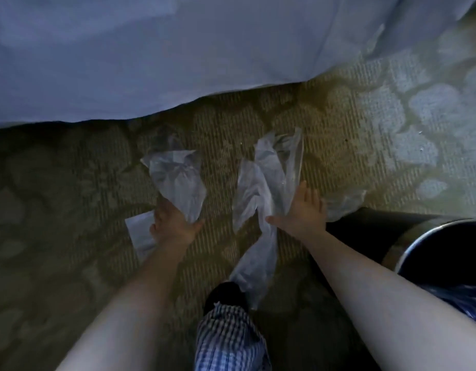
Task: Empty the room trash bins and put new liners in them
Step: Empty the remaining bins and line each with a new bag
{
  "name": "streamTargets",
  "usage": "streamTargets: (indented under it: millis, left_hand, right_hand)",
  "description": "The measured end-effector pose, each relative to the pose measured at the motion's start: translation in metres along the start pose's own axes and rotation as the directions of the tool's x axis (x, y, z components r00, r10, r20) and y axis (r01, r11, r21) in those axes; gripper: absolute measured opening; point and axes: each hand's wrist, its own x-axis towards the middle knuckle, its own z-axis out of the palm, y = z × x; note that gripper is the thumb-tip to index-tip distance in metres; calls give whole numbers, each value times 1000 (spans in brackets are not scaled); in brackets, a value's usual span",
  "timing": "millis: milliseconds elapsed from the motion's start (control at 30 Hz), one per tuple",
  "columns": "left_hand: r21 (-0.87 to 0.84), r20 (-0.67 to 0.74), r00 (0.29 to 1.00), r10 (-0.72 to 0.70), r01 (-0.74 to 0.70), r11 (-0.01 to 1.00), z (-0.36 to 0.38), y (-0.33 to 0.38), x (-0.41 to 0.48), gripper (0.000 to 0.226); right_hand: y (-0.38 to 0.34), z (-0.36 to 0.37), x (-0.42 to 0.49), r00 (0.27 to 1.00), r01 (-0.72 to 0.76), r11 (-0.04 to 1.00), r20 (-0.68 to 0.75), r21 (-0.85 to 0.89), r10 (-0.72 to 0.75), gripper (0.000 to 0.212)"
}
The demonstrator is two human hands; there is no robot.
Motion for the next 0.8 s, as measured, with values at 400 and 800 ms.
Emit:
streamTargets:
  millis: [400, 800]
  left_hand:
    - [-449, 279, 955, -100, 222, 865, 44, 14, -3, 16]
    - [-586, 111, 992, -58, 113, 802, -72, 115, -116, 34]
  right_hand:
    - [-11, 49, 16, 949, -199, 869, 310, 453, 56, 42]
    - [-30, -91, -82, 931, -342, 492, 358, 801, 65, 35]
